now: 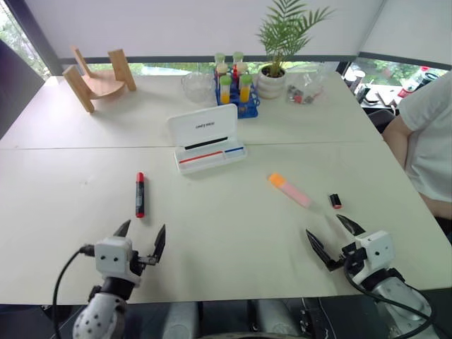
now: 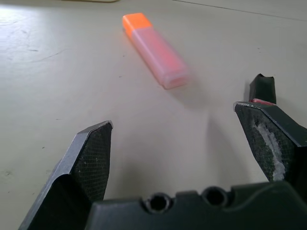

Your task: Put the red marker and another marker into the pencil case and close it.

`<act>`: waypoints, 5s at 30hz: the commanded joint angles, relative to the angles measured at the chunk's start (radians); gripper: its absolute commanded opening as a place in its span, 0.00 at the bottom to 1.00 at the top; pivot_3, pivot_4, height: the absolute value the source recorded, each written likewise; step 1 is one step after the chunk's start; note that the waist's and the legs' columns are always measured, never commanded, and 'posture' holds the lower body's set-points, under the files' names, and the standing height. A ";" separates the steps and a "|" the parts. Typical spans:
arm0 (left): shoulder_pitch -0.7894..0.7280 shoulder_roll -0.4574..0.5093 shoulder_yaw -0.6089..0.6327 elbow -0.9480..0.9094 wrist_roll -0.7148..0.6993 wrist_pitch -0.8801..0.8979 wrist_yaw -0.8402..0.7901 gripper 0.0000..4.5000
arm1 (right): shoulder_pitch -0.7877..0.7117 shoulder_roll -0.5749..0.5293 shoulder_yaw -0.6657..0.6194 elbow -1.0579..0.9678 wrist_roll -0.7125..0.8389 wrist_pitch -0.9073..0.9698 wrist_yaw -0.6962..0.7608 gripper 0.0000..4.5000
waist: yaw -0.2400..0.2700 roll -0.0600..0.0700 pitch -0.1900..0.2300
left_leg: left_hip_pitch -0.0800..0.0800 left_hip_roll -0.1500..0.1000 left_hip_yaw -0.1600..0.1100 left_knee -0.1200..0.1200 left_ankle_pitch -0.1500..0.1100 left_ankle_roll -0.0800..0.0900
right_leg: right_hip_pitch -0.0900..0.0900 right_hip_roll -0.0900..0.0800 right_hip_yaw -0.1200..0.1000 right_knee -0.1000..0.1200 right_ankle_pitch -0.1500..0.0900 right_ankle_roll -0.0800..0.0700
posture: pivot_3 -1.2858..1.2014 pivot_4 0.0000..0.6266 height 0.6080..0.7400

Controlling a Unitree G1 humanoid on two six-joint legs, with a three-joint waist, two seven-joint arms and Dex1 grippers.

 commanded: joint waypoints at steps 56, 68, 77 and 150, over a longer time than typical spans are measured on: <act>-0.960 0.324 -0.325 0.687 0.061 0.342 -1.160 0.01 | -0.838 -0.477 0.032 -0.252 0.494 0.837 0.200 1.00 | 0.003 0.001 0.007 | -0.018 -0.002 -0.005 0.007 0.000 0.001 | -0.022 0.002 -0.002 0.022 -0.001 0.008 | 0.52 0.24 1.00; -0.924 0.359 -0.349 0.683 0.077 0.293 -1.125 0.01 | -0.847 -0.469 0.058 -0.208 0.452 0.779 0.244 1.00 | -0.001 0.001 0.007 | -0.015 -0.002 -0.005 0.008 0.000 0.001 | -0.019 0.002 -0.002 0.023 -0.001 0.009 | 0.52 0.24 1.00; -0.939 0.371 -0.338 0.697 0.057 0.288 -1.111 0.30 | -0.829 -0.468 0.056 -0.207 0.437 0.761 0.259 1.00 | -0.002 0.001 0.007 | -0.015 -0.002 -0.005 0.008 0.000 0.001 | -0.019 0.002 -0.002 0.023 -0.001 0.008 | 0.52 0.24 1.00; -1.223 0.388 -0.405 0.822 0.107 -0.063 -1.092 0.05 | -0.742 -0.671 -0.149 -0.300 0.643 0.888 0.506 1.00 | 0.001 -0.001 0.012 | -0.017 -0.002 -0.004 0.014 0.000 0.001 | -0.019 0.002 -0.002 0.026 -0.001 0.009 | 0.52 0.24 1.00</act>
